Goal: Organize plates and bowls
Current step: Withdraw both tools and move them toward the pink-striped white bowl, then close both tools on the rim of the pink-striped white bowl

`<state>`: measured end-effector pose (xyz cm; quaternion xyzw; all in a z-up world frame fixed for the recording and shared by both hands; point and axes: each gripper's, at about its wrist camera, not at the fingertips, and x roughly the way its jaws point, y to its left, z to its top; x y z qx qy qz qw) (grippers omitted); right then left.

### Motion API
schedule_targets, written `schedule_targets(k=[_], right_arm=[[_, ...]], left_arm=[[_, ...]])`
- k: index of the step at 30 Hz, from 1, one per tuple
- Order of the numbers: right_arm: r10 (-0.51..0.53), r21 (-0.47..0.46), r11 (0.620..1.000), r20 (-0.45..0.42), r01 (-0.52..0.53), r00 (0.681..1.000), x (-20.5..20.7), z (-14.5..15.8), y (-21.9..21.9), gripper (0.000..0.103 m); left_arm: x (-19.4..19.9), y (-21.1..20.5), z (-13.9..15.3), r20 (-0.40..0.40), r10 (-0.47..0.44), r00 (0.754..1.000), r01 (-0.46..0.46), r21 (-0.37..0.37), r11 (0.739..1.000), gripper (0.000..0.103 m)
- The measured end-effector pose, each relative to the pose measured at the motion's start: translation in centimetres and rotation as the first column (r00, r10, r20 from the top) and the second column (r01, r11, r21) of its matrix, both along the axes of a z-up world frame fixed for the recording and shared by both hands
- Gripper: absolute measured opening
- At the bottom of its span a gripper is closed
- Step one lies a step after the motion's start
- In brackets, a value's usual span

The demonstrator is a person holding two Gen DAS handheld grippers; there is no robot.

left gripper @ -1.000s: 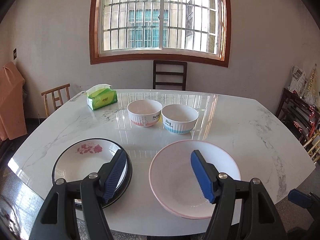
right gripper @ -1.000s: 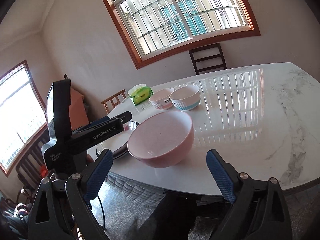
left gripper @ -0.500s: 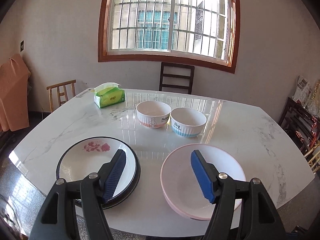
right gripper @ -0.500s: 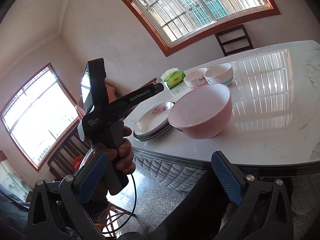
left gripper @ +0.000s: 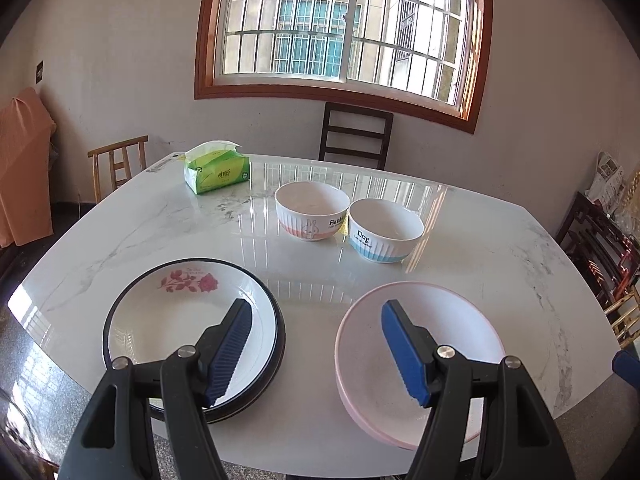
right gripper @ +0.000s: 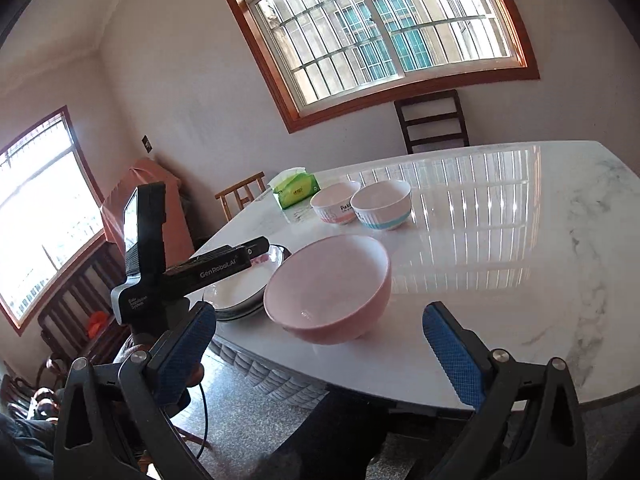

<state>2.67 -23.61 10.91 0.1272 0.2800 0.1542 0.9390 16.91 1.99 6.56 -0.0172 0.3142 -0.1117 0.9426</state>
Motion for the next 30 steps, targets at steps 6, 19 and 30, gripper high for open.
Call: schedule_targets(k=[6,19,30], right_arm=[[0.112,-0.113,0.988,0.038,-0.107,0.993,4.2,3.4,0.8,0.102],[0.247,0.000,0.969,-0.067,-0.247,0.967,15.0,4.1,-0.2,0.071],[0.353,-0.003,0.932,-0.212,-0.362,0.911,24.9,2.6,0.4,0.062]], left_arm=[[1.9,-0.3,0.8,-0.006,-0.008,1.000,0.008,0.034,0.999,0.069],[7.3,0.3,1.0,-0.106,-0.016,0.994,0.019,0.018,1.000,0.069],[13.4,0.8,0.6,-0.150,0.068,0.986,-0.063,0.033,0.997,0.069]])
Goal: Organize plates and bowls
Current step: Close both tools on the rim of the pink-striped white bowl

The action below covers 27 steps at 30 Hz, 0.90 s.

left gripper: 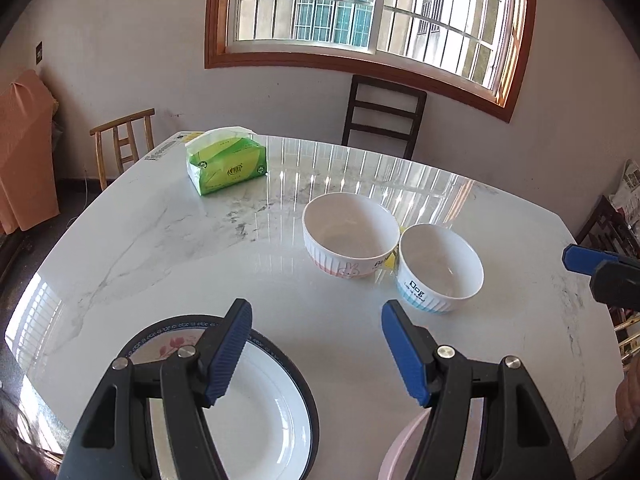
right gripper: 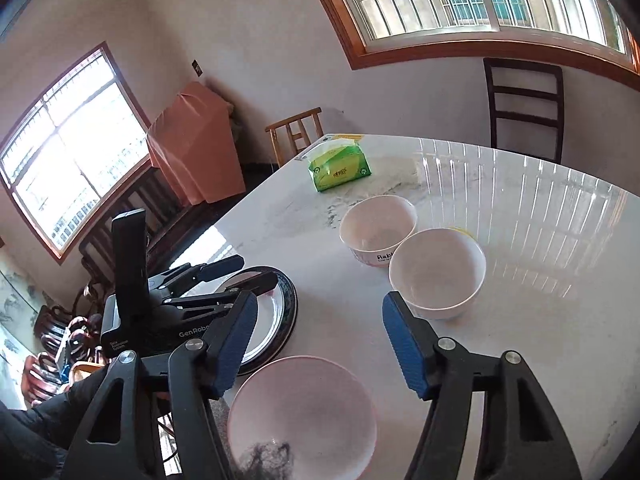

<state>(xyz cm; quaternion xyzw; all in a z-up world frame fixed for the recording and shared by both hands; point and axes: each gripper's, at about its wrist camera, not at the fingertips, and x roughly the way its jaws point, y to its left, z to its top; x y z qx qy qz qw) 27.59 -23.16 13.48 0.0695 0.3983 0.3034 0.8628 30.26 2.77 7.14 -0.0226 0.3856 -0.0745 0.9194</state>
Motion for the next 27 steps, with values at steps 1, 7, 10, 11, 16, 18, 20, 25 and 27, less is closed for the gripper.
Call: schedule_targets(k=[1,7,10,11,16,18,20,25,27], right_arm=[[0.016,-0.019,1.000,-0.002,-0.016,1.000,1.0,-0.1,0.1,0.062],[0.037,-0.086,0.995,-0.034,-0.040,0.999,6.8,-1.3,-0.3,0.062],[0.035,-0.098,0.994,-0.060,-0.040,0.998,9.2,-2.1,-0.7,0.062],[0.026,-0.104,0.994,-0.069,-0.033,0.997,10.0,-2.4,-0.8,0.062],[0.012,-0.110,0.994,-0.116,-0.025,0.993,13.5,-3.8,-0.7,0.062],[0.017,-0.099,0.995,-0.138,-0.031,0.990,14.5,-4.3,-0.4,0.062],[0.020,-0.112,0.993,-0.156,-0.037,0.988,15.7,-4.9,0.2,0.062],[0.026,-0.126,0.991,-0.190,-0.051,0.981,17.5,-6.1,1.4,0.062],[0.032,-0.131,0.990,-0.201,-0.060,0.979,18.1,-6.6,1.9,0.062]], left_arm=[[0.6,-0.2,-0.2,-0.004,0.007,1.000,-0.007,0.014,1.000,0.069],[3.8,-0.9,-1.4,-0.033,0.036,0.999,-0.034,0.051,0.998,0.069],[5.3,-1.0,-1.7,-0.042,0.048,0.998,-0.045,0.061,0.997,0.069],[5.8,-1.1,-1.8,-0.043,0.054,0.998,-0.050,0.069,0.996,0.069],[7.8,-1.8,-2.2,-0.049,0.065,0.997,-0.059,0.111,0.992,0.069],[8.5,-1.9,-2.4,-0.052,0.072,0.996,-0.066,0.116,0.991,0.069],[9.2,-1.7,-2.6,-0.062,0.085,0.994,-0.078,0.114,0.990,0.069],[10.6,-1.7,-3.4,-0.095,0.090,0.991,-0.080,0.101,0.992,0.069],[11.1,-1.8,-3.6,-0.106,0.087,0.991,-0.075,0.110,0.991,0.069]])
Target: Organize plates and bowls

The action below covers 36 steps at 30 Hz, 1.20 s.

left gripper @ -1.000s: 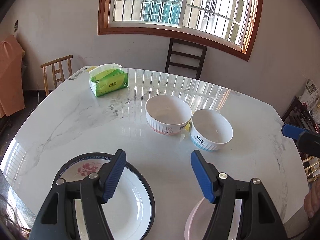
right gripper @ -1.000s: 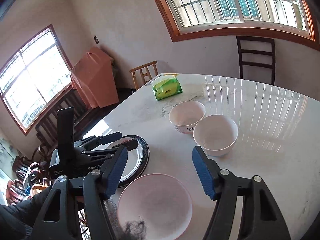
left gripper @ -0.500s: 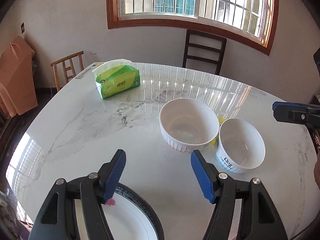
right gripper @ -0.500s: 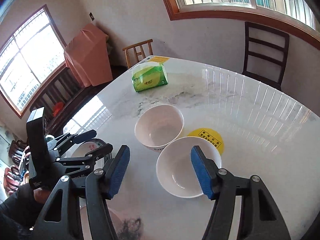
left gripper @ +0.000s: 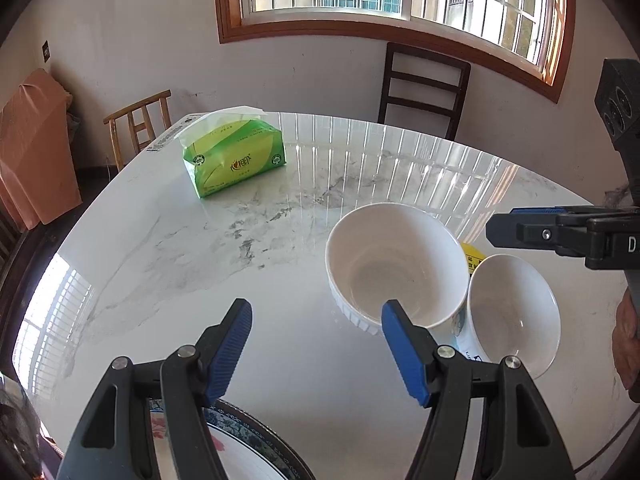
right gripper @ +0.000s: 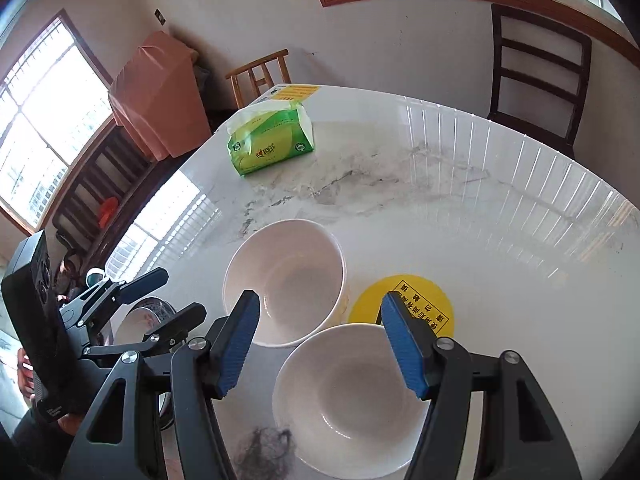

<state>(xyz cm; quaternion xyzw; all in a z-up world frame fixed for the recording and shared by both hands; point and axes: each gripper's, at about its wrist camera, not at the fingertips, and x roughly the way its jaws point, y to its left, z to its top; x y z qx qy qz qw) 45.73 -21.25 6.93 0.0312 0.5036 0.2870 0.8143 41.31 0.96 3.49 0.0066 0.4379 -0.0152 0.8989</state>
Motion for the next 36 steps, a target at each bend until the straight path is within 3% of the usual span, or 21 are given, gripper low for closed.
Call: schedule_targets(k=[14,22,25,29,31,33,34,36], right_arm=[[0.013,-0.037,0.999,-0.059,-0.016,0.998,2.7,-2.1,2.2,0.062],[0.002,-0.086,0.996,-0.101,-0.011,0.995,3.9,-3.6,3.4,0.062],[-0.004,-0.114,0.993,-0.115,-0.009,0.993,4.2,-4.2,3.7,0.056],[0.009,-0.132,0.991,-0.137,-0.027,0.991,4.2,-5.1,4.3,0.032],[0.003,-0.171,0.985,-0.142,-0.028,0.990,4.2,-5.6,4.7,0.025],[-0.011,-0.183,0.983,-0.133,-0.013,0.991,4.2,-5.9,4.8,0.016],[-0.002,-0.161,0.987,-0.129,-0.019,0.992,4.1,-5.7,4.9,0.012],[0.006,-0.172,0.985,-0.105,-0.024,0.994,3.8,-5.3,5.4,0.013]], left_arm=[[2.0,0.1,-1.6,-0.049,0.021,0.999,-0.020,0.027,0.999,0.069],[3.2,0.8,-2.4,-0.088,0.030,0.996,-0.031,-0.012,0.999,0.069],[3.7,0.7,-2.7,-0.092,0.030,0.995,-0.030,0.002,1.000,0.069],[4.4,0.5,-3.2,-0.088,0.021,0.996,-0.018,0.033,0.999,0.069],[5.0,0.5,-3.7,-0.105,0.012,0.994,-0.009,0.025,1.000,0.069],[5.4,0.9,-4.2,-0.110,-0.006,0.994,0.002,-0.033,0.999,0.038],[5.7,1.2,-4.5,-0.125,-0.021,0.992,0.010,-0.086,0.996,0.011],[5.9,1.6,-4.6,-0.140,0.009,0.990,-0.024,-0.109,0.994,0.010]])
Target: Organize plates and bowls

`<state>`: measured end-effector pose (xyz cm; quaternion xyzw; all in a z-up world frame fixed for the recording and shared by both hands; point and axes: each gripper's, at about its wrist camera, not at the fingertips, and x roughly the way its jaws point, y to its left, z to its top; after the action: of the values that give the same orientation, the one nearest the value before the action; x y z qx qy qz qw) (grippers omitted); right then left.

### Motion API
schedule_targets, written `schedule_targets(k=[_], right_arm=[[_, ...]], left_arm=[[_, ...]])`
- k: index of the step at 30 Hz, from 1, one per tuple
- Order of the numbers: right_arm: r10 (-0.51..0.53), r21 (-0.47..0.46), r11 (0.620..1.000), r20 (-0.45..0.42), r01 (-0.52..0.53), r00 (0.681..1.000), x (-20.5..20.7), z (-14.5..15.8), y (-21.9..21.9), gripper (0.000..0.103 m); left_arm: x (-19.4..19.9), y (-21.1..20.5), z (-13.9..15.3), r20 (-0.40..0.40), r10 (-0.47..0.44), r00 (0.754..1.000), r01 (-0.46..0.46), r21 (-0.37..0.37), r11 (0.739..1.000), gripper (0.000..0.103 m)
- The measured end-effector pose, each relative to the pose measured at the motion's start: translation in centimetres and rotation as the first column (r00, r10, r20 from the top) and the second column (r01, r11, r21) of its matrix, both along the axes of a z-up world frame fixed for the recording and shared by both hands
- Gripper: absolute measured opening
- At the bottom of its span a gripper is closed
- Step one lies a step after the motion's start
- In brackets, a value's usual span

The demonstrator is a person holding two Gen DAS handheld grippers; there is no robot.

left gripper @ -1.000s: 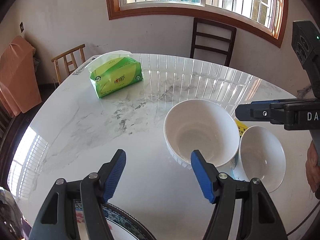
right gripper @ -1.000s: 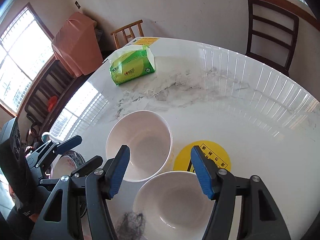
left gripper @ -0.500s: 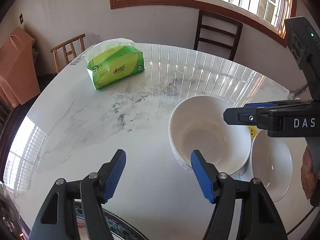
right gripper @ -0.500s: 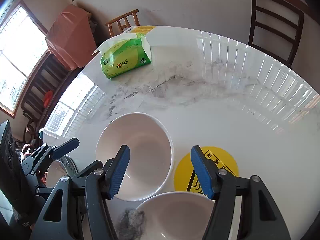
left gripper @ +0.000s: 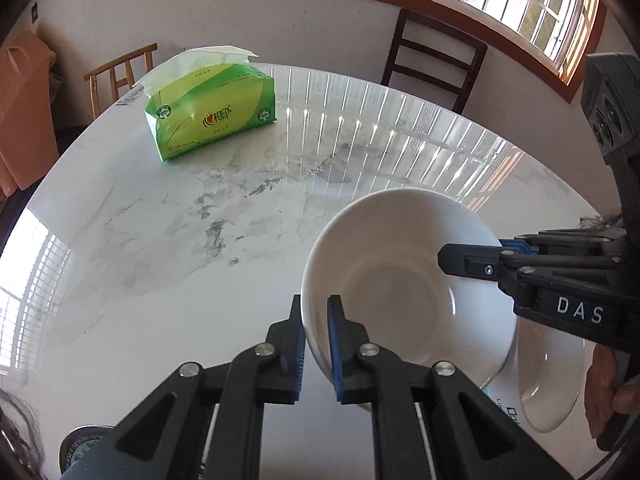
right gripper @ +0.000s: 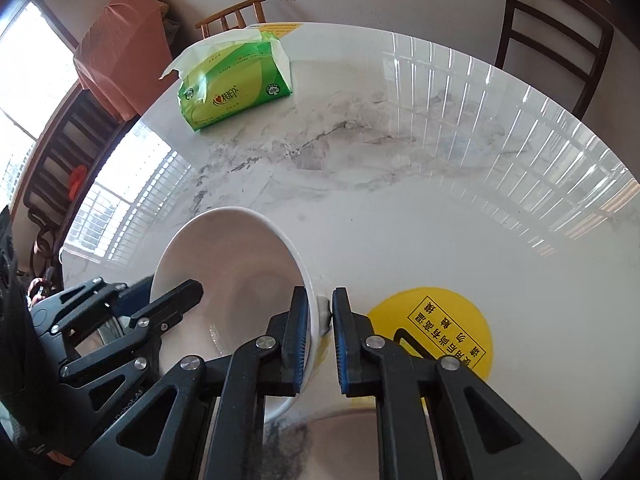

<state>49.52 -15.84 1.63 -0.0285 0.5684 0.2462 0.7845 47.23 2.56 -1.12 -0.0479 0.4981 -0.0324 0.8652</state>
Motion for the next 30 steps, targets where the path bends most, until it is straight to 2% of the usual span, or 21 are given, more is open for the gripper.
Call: schedule_targets(k=[3,9,12,17,21,25,27,29,30], right_arm=[[-0.011,-0.002,1.000,-0.002,0.011,1.000,-0.3,0.2,0.2,0.011],[-0.031,0.084,0.996,-0.005,0.031,1.000,-2.4,2.5,-0.3,0.011],[-0.042,0.092,0.995,0.001,0.042,0.999,-3.9,3.5,-0.4,0.011],[-0.068,0.028,0.997,-0.027,0.069,0.997,-4.6,2.4,0.2,0.010],[-0.074,0.039,0.996,-0.044,0.076,0.996,-4.5,1.8,0.4,0.010],[-0.050,0.038,0.998,-0.091,0.053,0.995,-4.6,1.0,1.2,0.016],[-0.035,0.045,0.998,-0.125,0.041,0.992,-5.0,0.6,1.6,0.025],[-0.019,0.043,0.999,-0.123,0.024,0.992,-5.7,0.9,2.3,0.045],[-0.005,0.025,1.000,-0.126,0.008,0.992,-6.1,0.9,2.8,0.050]], left_arm=[[-0.4,0.4,0.5,0.018,0.015,1.000,-0.015,-0.002,1.000,0.008],[-2.6,1.2,2.9,0.048,0.030,0.998,-0.029,-0.020,0.999,0.007],[-3.9,0.7,3.8,0.070,0.014,0.997,-0.016,0.018,1.000,0.007],[-3.5,0.5,2.5,0.012,0.025,1.000,-0.025,0.013,1.000,0.008],[-3.6,1.0,2.0,0.003,0.036,0.999,-0.036,0.014,0.999,0.008],[-4.0,1.1,1.4,-0.017,0.015,1.000,-0.014,0.055,0.998,0.009],[-4.1,1.3,0.8,-0.038,0.010,0.999,-0.007,0.078,0.997,0.015],[-4.2,1.7,0.0,-0.077,0.009,0.997,-0.003,0.078,0.997,0.027],[-4.3,2.0,-0.2,-0.086,0.005,0.996,0.001,0.067,0.998,0.031]])
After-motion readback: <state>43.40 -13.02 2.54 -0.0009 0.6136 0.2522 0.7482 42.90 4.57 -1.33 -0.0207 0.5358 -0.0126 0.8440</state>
